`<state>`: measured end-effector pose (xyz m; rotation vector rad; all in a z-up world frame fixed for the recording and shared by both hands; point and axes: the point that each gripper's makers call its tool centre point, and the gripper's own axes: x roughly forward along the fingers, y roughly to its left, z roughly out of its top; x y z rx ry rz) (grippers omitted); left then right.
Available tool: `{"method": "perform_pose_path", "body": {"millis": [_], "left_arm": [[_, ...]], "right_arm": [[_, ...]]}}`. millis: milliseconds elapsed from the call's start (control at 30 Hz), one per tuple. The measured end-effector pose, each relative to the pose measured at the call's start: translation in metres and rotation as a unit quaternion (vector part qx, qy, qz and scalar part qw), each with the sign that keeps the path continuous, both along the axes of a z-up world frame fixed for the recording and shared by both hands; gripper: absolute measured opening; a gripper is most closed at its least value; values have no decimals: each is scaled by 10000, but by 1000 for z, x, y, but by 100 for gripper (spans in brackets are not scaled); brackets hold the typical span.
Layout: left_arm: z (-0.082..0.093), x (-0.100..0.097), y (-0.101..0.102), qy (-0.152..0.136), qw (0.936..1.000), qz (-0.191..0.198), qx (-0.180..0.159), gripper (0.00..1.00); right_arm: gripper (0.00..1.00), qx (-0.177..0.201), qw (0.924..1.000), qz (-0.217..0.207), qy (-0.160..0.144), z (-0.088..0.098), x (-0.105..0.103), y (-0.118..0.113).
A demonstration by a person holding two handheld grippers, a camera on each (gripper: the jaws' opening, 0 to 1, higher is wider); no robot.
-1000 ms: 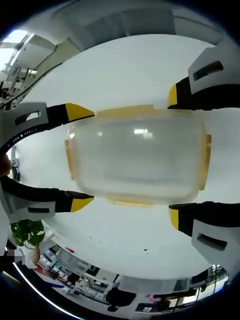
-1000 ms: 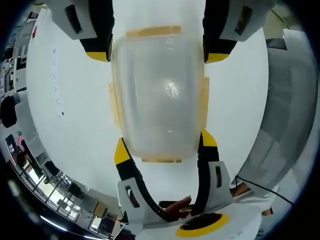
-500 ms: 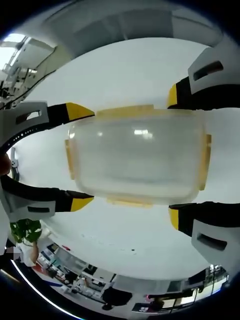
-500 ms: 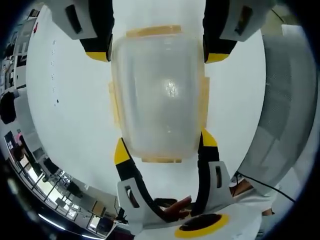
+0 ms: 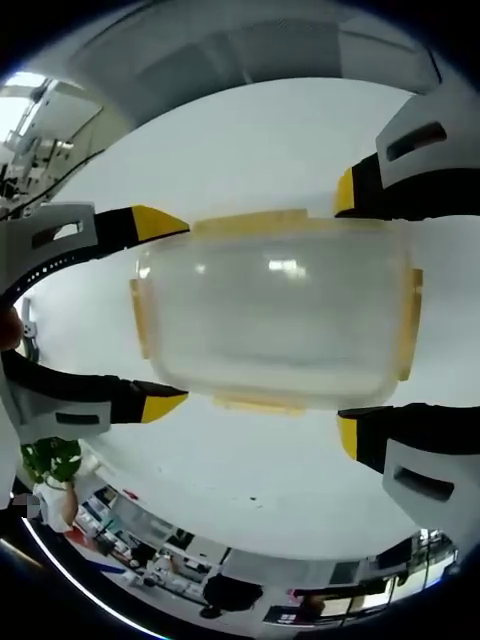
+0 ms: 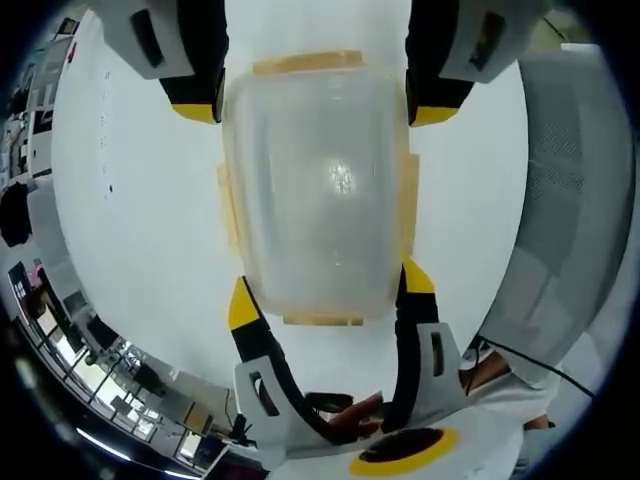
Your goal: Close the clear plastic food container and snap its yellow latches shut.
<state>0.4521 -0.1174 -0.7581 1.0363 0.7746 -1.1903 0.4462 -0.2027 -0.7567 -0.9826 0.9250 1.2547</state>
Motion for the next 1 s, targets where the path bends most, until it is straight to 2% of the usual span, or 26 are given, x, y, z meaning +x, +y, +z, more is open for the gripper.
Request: {"method": "perform_pose_path", "body": {"millis": [600, 1000], "left_arm": [[0, 1, 29, -18, 10000, 42, 27, 74], [0, 8, 33, 10, 10000, 87, -20, 75]], "right_arm": [[73, 15, 10000, 5, -5, 0, 1, 29], [73, 66, 10000, 25, -4, 1, 7, 34]]}}
